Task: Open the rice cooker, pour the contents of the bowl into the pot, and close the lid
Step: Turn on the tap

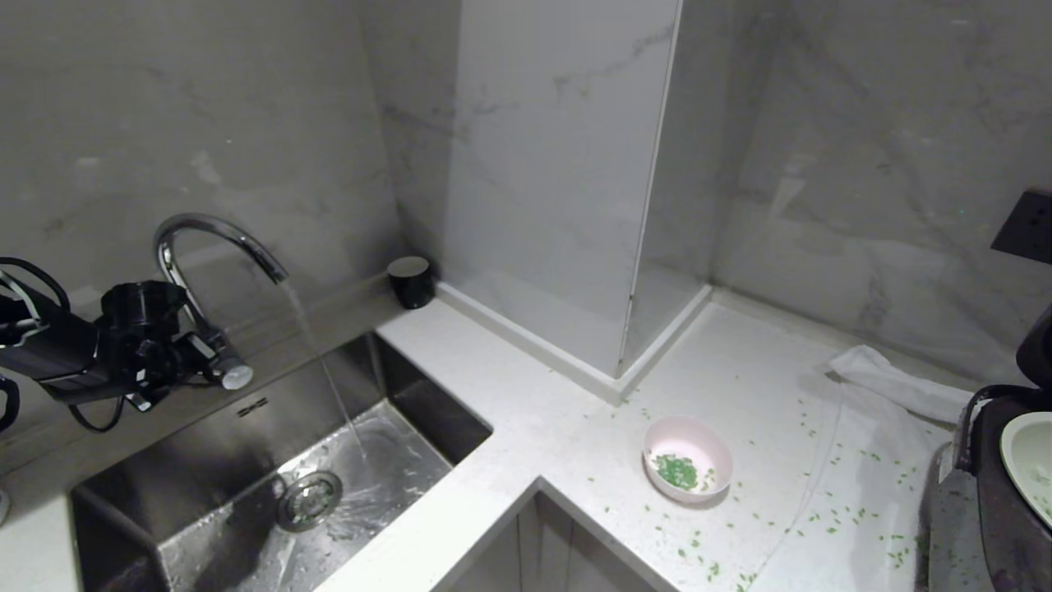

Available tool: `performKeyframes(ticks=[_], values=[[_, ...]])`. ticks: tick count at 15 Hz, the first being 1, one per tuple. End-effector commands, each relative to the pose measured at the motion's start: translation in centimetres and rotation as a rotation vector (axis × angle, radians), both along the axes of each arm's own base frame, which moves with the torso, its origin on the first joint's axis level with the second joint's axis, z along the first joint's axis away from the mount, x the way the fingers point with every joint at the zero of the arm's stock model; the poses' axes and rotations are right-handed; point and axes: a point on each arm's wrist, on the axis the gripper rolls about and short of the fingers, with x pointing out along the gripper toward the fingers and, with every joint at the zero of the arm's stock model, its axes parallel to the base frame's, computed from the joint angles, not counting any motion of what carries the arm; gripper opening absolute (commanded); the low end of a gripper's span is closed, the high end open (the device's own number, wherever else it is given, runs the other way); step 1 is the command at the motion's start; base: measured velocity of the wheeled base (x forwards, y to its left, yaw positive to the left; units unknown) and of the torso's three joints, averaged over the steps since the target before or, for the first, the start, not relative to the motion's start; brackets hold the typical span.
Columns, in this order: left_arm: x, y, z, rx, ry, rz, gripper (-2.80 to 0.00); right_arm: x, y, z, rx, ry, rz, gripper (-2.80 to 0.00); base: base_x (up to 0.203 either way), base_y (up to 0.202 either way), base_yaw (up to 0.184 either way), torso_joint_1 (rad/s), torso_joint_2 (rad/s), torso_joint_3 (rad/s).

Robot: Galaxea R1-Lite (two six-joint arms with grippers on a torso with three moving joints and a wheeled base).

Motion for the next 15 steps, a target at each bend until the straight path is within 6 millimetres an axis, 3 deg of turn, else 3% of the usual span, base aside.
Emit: performKeyframes(ticks=[1, 6, 10, 13, 15], values=[[0.1, 0.0, 0.2, 0.000, -0.014, 0.003, 0.00, 0.0, 0.0, 0.0, 0.000, 0.001, -0.001, -2.80, 0.000, 0.000, 0.000, 0.000, 0.00, 0.000], [0.0, -0.1, 0.4, 0.001, -0.019, 0.002, 0.00, 0.0, 0.0, 0.0, 0.000, 0.001, -0.001, -2.80, 0.000, 0.000, 0.000, 0.000, 0.00, 0.000], [-0.7, -0.3, 2.4, 0.007, -0.054, -0.001, 0.00, 0.0, 0.0, 0.0, 0.000, 0.001, -0.001, -2.80, 0.000, 0.000, 0.000, 0.000, 0.00, 0.000], [-3.1, -1.7, 4.3, -0.009, -0.062, -0.045, 0.00, 0.0, 0.0, 0.0, 0.000, 0.001, -0.001, -2.80, 0.000, 0.000, 0.000, 0.000, 0.00, 0.000], [-6.1, -3.1, 5.5, -0.062, -0.062, -0.146, 0.00, 0.0, 0.0, 0.0, 0.000, 0.001, -0.001, -2.80, 0.000, 0.000, 0.000, 0.000, 0.00, 0.000]])
